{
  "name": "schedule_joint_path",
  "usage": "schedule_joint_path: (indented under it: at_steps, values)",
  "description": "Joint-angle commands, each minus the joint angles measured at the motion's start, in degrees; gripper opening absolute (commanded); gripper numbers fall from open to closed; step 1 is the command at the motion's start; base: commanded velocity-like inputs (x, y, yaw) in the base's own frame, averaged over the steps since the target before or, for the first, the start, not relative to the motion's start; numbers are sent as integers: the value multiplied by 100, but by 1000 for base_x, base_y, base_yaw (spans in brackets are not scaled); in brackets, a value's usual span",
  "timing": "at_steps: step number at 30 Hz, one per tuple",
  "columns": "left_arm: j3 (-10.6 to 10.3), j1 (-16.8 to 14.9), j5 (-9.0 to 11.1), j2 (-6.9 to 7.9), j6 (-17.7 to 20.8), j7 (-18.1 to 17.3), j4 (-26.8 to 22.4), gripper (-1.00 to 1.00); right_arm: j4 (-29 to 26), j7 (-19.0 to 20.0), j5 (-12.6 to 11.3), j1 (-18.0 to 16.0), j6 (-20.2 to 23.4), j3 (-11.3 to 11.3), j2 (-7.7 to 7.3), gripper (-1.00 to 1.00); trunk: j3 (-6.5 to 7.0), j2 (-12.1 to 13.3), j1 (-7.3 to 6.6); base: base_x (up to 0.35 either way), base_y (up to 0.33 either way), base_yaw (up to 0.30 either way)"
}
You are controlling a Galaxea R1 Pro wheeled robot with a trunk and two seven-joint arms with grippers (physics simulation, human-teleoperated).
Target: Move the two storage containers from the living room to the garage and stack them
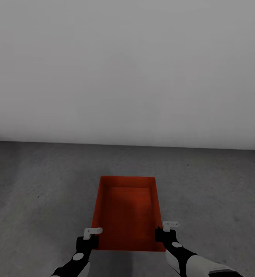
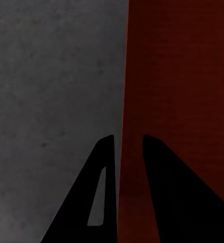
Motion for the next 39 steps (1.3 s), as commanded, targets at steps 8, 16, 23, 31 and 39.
schedule_joint_path:
  at_steps: [8, 16, 23, 31, 39]
  values:
    - [65, 0, 32, 5, -6, 39, 17, -100, -20, -145, -88, -10, -47, -392, -48, -100, -147, -324, 176, 0, 0, 0]
    - [65, 0, 33, 5, -6, 39, 17, -100, -20, -145, -88, -11, -47, -392, -48, -100, -291, -645, 351, 0, 0, 0]
    - [65, 0, 32, 5, -6, 39, 17, -100, -20, -145, -88, -10, -47, -392, -48, -100, -416, -925, 505, 0, 0, 0]
    - [65, 0, 35, 6, -6, 39, 17, -100, -20, -145, -88, -9, -47, -392, -48, -100, -560, -1246, 681, 0, 0, 0]
    - [65, 1, 33, 5, -6, 39, 17, -100, -20, -145, -88, -10, -47, -392, -48, -100, -703, -1567, 857, 0, 0, 0]
